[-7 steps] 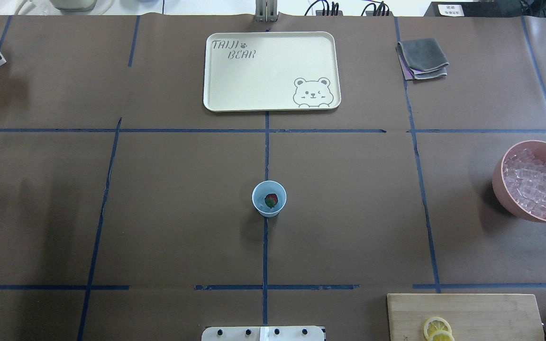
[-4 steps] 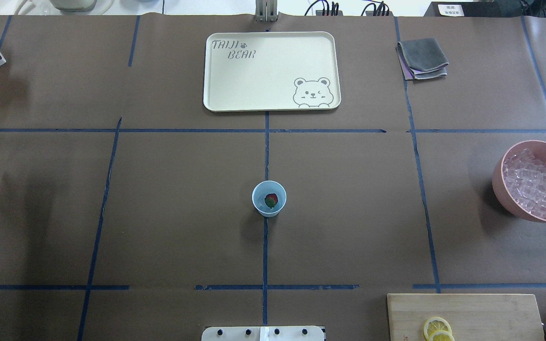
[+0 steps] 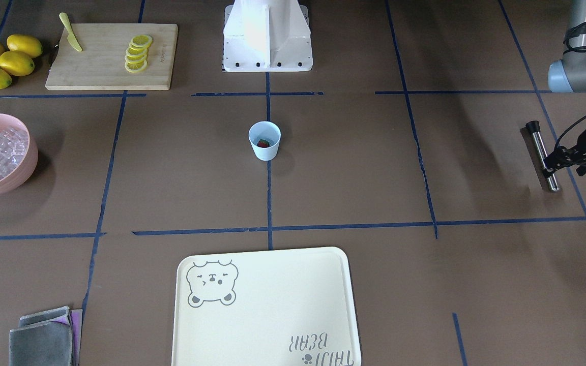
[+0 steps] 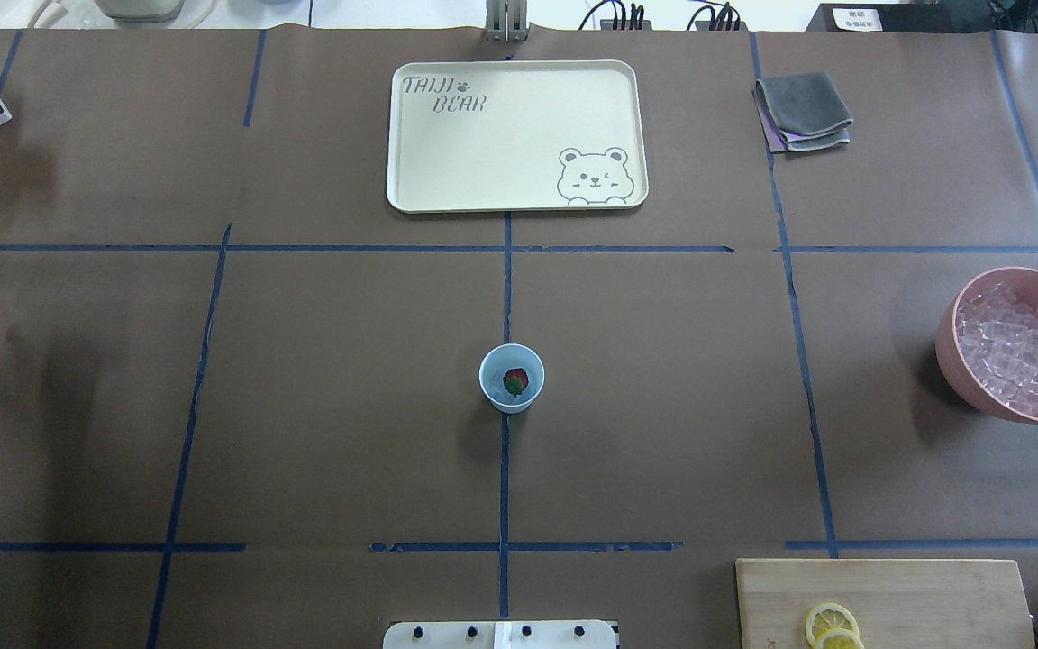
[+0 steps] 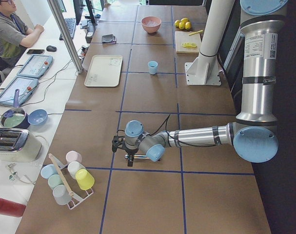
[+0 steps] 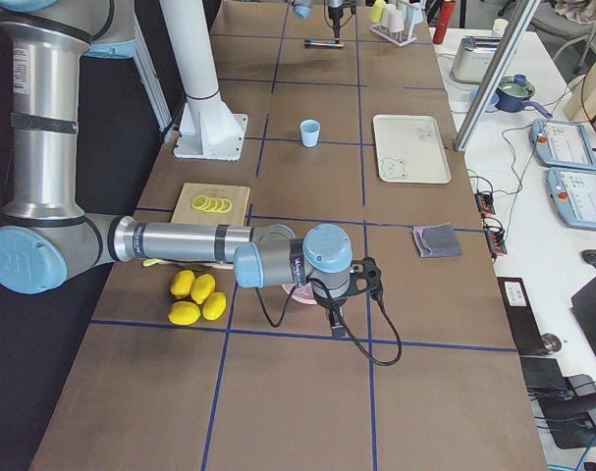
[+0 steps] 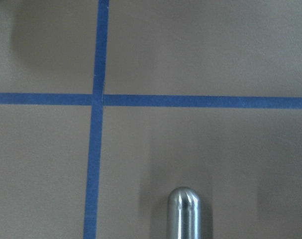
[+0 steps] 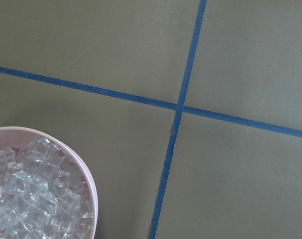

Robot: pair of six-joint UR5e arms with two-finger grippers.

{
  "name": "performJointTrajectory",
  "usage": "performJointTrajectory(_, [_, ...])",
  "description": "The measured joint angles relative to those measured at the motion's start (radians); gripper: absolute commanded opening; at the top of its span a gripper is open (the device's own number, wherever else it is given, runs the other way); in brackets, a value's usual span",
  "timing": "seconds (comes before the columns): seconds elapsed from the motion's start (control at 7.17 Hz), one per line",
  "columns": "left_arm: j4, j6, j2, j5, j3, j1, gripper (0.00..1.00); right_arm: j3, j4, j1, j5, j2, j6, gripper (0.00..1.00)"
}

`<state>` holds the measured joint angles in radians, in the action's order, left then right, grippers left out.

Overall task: Mash ice and strawberries in cup
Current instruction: 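Grasp the metal pestle upright with the left gripper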

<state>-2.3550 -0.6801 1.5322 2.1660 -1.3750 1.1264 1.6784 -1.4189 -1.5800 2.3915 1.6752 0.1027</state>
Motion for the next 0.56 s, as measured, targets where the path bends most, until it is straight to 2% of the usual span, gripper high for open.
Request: performJointTrajectory(0.56, [0.000,0.001,-0.001,0.000,0.001,-0.026,1.00,0.000,0.000,0.000,0.000,0.000,0.000,0.99])
